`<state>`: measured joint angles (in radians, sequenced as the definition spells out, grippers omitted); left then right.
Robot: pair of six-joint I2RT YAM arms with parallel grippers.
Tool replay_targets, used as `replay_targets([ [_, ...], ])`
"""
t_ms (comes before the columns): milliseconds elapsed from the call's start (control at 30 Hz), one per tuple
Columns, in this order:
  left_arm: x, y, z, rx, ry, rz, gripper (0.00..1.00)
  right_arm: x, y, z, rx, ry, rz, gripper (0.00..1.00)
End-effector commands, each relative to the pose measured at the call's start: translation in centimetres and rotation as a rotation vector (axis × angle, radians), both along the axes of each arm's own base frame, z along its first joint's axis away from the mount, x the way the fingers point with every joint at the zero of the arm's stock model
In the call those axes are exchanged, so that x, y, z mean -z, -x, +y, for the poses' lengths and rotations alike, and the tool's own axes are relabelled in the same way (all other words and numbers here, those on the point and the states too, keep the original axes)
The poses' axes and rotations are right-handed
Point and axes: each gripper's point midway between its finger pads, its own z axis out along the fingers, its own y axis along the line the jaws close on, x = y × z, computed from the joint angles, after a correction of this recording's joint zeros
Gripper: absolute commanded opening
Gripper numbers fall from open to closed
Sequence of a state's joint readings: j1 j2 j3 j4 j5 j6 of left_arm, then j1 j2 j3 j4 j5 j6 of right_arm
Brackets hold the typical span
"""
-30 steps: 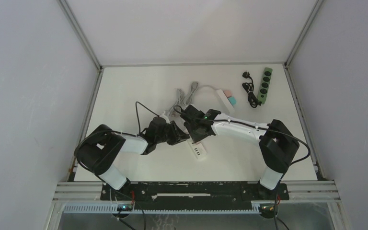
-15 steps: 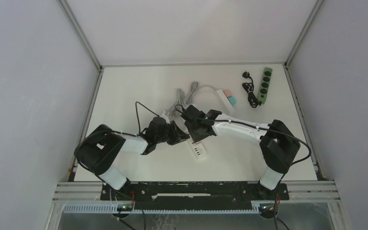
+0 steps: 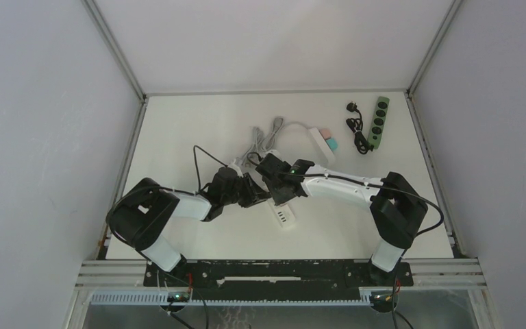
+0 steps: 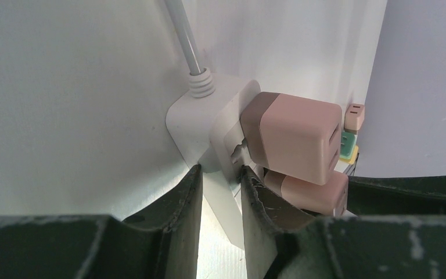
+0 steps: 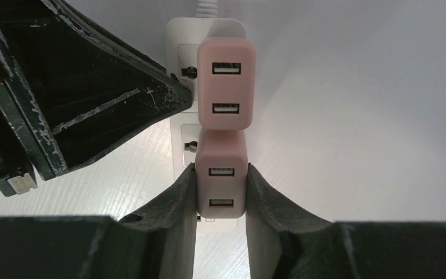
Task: Insert the plug
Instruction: Insert the plug into the socket.
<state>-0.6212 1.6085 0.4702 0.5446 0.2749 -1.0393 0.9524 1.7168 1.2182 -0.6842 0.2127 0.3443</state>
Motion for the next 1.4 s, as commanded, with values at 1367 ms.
replay_targets([
  [1367, 1.0, 0.4, 0.4, -0.007, -0.007, 0.009, 0.31, 7.9, 6.5, -2.2, -0.009, 0.083, 0.220, 0.00],
])
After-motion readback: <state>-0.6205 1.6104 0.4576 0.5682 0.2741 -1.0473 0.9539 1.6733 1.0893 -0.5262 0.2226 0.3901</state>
